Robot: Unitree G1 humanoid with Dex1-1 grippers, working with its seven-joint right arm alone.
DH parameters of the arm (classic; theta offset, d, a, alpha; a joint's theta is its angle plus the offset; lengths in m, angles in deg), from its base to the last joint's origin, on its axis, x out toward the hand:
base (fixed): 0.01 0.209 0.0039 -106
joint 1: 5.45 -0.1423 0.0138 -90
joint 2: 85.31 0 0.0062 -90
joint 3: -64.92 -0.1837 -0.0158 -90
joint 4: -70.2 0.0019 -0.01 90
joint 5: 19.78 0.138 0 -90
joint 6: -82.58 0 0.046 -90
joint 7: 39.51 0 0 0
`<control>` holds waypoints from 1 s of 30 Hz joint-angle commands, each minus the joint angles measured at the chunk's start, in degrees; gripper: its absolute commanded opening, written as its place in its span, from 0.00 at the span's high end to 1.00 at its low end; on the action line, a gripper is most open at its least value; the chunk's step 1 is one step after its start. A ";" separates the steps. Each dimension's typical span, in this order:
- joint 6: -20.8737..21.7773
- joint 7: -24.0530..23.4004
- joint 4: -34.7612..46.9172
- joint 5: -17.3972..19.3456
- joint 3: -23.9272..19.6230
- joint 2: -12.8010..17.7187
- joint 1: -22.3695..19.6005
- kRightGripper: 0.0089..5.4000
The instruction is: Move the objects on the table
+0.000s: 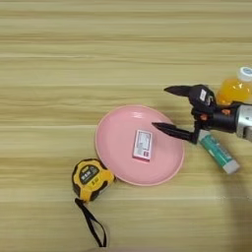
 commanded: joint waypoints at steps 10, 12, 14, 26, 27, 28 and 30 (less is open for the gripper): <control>-1.40 2.60 -1.91 1.41 -0.92 4.12 -2.01 0.00; -2.29 2.70 -2.03 1.54 -0.87 3.89 -1.86 0.00; -2.27 2.65 -2.85 1.04 -0.61 3.73 -1.78 0.00; -1.74 2.09 -6.46 0.21 -0.13 3.50 -2.09 0.00; -1.74 2.06 -6.59 0.16 -0.14 3.48 -2.11 0.00; -1.76 2.02 -6.70 0.09 -0.12 3.46 -2.14 0.00; -2.06 1.96 -6.95 -0.15 0.02 3.53 -2.19 0.00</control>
